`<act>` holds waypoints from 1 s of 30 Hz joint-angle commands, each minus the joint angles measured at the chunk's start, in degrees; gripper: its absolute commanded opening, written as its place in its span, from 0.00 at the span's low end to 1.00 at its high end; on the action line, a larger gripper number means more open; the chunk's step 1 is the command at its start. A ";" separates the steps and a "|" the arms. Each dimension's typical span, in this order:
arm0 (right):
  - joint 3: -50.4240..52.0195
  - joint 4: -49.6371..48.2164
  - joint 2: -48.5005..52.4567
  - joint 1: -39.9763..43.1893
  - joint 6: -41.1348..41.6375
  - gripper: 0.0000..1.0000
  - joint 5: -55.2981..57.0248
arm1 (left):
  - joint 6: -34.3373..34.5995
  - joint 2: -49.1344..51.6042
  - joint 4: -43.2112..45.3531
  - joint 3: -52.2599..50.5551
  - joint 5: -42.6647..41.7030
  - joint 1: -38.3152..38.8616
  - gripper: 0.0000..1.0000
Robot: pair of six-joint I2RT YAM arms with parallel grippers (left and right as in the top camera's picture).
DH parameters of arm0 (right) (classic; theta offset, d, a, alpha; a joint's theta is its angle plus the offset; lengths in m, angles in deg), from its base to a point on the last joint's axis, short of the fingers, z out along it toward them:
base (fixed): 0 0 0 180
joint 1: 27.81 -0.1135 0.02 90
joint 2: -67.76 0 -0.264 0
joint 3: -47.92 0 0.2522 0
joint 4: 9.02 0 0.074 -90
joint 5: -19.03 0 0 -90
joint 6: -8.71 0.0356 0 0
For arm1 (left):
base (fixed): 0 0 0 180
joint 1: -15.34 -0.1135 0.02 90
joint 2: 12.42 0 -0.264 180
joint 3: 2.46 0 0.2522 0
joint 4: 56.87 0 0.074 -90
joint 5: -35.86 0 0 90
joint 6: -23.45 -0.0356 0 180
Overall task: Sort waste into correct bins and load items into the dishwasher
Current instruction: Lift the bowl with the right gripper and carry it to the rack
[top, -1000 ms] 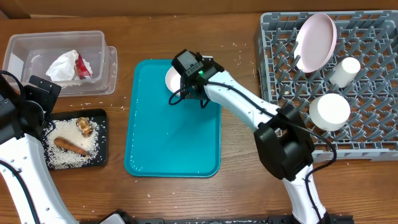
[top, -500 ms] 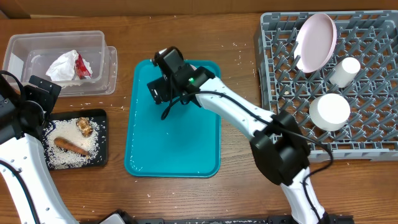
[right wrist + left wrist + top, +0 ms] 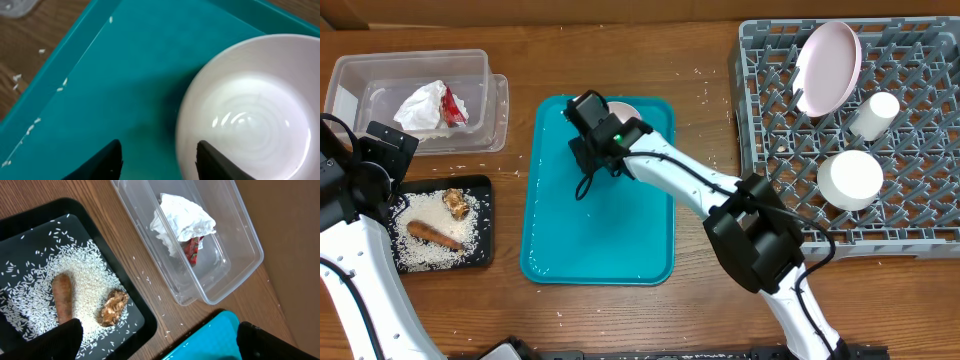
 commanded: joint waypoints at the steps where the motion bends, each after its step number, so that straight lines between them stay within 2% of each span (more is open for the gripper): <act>1: 0.04 -0.26 0.57 -0.66 -0.11 0.49 1.97 | -0.92 0.31 0.17 0.17 0.66 -0.22 1.00; 6: 0.04 -0.33 2.49 -0.66 -0.11 0.49 3.06 | -0.90 0.31 0.17 0.17 0.66 -0.22 1.00; 8: 0.04 -0.07 2.51 -0.59 -0.11 0.46 4.13 | -0.92 0.31 0.17 0.17 0.66 -0.22 1.00; 15: -1.75 1.25 2.43 -1.31 1.29 0.27 4.09 | -0.92 0.31 0.17 0.17 0.66 -0.22 1.00; 19: -4.90 4.61 2.40 -1.31 1.99 0.05 4.04 | -0.92 0.31 0.17 0.17 0.66 -0.22 1.00; 24: -7.87 8.39 2.38 -1.31 4.79 0.04 3.28 | -0.90 0.31 0.17 0.17 0.66 -0.22 1.00; 27: -13.60 14.53 2.08 -1.18 7.19 0.04 3.23 | -0.92 0.31 0.17 0.17 0.66 -0.22 1.00; 30: -24.15 26.36 0.20 0.20 9.46 0.04 3.28 | -0.90 0.31 0.17 0.17 0.66 -0.22 1.00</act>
